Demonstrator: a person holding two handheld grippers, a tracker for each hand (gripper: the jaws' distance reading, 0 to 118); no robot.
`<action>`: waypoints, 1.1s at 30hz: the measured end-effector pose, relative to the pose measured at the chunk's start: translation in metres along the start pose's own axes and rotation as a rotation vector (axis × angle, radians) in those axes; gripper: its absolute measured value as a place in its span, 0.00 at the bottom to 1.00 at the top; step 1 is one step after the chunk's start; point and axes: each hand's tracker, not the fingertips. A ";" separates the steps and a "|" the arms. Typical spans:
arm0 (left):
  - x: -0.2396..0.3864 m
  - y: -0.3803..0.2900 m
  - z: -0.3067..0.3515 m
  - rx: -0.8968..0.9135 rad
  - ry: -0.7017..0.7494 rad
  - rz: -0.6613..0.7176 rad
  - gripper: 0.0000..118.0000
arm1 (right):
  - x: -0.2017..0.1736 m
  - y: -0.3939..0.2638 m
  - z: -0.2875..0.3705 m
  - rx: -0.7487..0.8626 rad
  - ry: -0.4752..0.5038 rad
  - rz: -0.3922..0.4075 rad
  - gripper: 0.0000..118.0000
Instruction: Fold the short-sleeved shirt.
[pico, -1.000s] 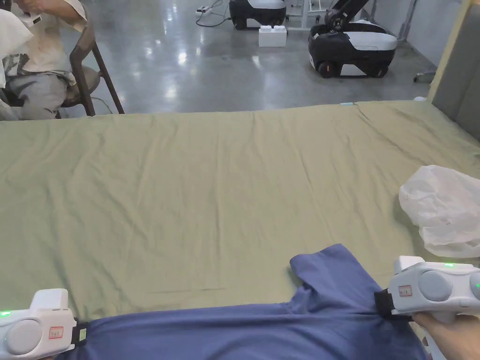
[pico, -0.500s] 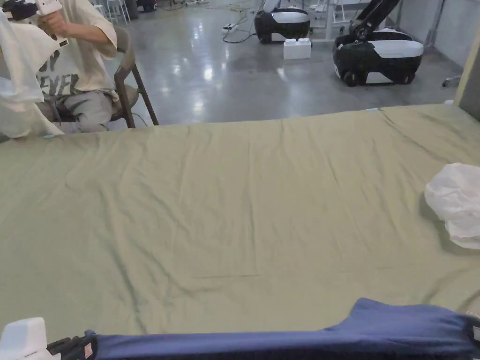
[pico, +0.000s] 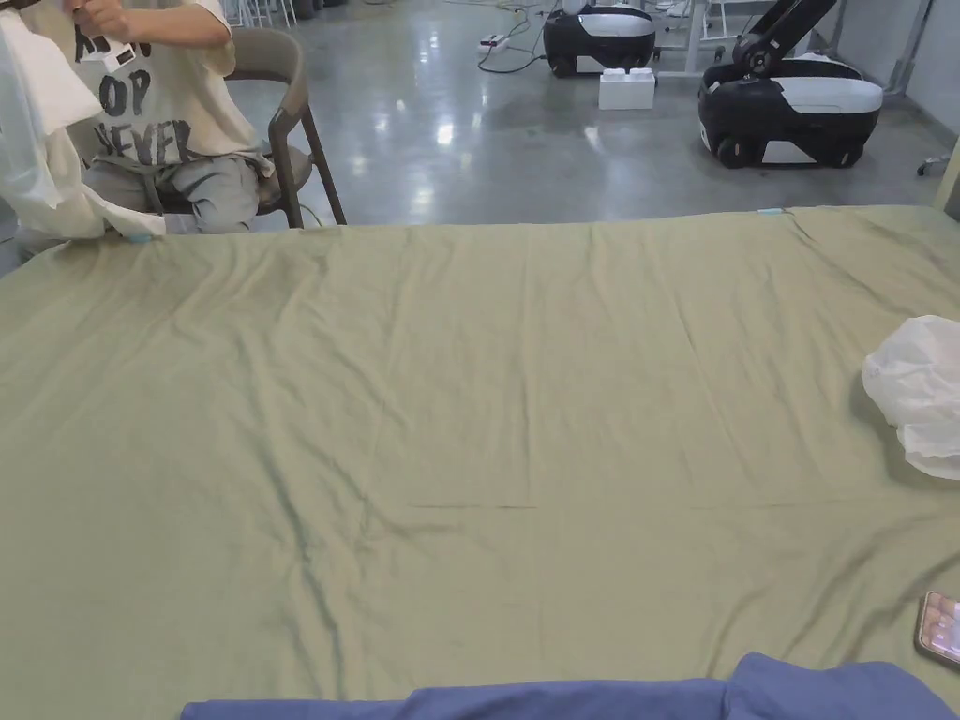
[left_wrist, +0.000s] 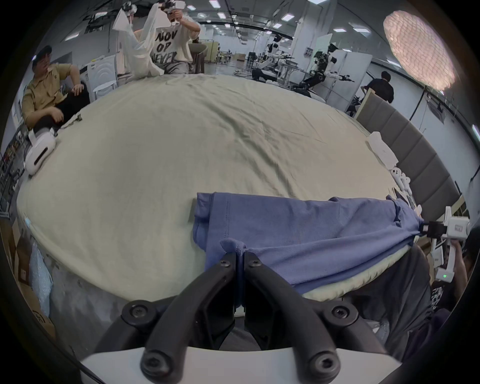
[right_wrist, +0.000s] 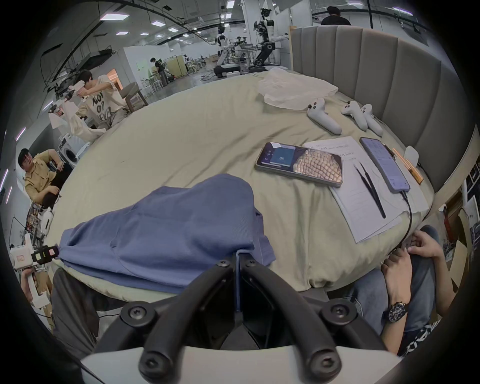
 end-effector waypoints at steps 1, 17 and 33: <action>-0.002 -0.001 -0.001 0.001 -0.001 0.011 0.01 | -0.001 -0.001 -0.002 -0.005 0.003 -0.003 0.00; 0.056 0.024 0.074 0.551 0.255 -0.157 0.70 | -0.037 0.033 0.065 0.386 0.062 0.123 0.67; 0.178 0.051 0.192 0.831 0.026 -0.299 0.09 | -0.112 0.045 0.121 0.655 0.205 0.243 0.02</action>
